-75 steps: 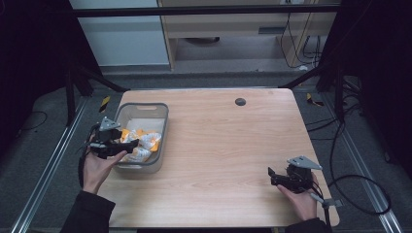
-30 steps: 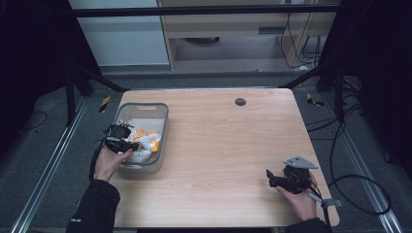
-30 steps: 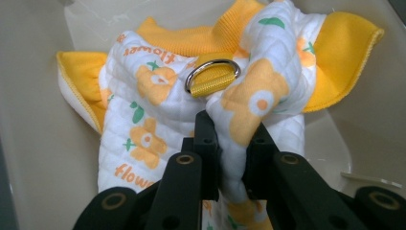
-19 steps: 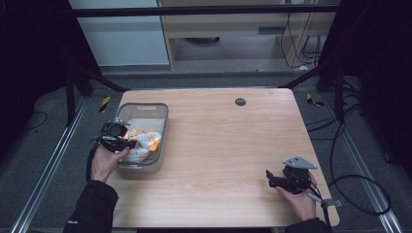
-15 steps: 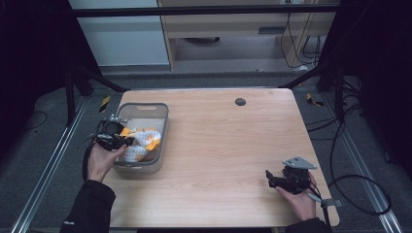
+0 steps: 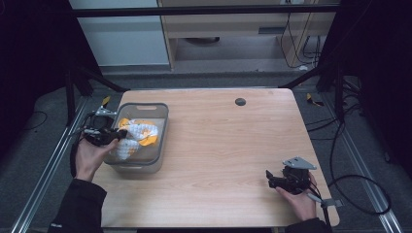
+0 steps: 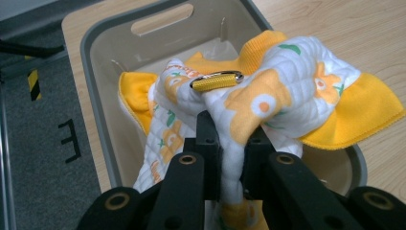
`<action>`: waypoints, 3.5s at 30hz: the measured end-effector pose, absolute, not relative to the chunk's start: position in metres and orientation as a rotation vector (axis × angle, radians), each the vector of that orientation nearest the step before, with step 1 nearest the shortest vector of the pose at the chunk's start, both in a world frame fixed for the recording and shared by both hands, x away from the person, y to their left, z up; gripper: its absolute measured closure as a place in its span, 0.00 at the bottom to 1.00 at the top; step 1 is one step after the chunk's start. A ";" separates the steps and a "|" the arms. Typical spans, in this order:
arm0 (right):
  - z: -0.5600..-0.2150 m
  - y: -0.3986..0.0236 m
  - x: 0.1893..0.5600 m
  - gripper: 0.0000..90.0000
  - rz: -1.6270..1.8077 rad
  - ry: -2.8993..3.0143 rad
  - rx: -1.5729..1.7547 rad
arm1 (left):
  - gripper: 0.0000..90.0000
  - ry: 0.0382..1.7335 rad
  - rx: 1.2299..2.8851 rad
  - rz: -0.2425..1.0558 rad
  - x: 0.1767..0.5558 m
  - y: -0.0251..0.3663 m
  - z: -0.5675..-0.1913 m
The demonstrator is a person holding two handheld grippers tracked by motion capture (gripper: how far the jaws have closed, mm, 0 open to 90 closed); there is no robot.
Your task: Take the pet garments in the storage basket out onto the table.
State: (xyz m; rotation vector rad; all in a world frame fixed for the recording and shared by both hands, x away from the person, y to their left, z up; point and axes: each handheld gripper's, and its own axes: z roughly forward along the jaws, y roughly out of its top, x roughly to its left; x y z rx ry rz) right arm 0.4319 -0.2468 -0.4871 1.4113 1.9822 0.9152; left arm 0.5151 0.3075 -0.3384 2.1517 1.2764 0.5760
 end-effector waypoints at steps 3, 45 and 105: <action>-0.487 -0.247 0.432 0.13 0.909 1.980 1.410 | 0.91 1.262 2.155 0.576 0.513 0.308 -0.335; -0.486 -0.246 0.430 0.13 0.917 1.949 1.356 | 0.91 0.951 2.185 0.575 0.474 0.269 -0.269; -0.484 -0.249 0.429 0.14 0.939 1.897 1.328 | 0.90 0.593 2.441 0.372 0.490 0.142 -0.308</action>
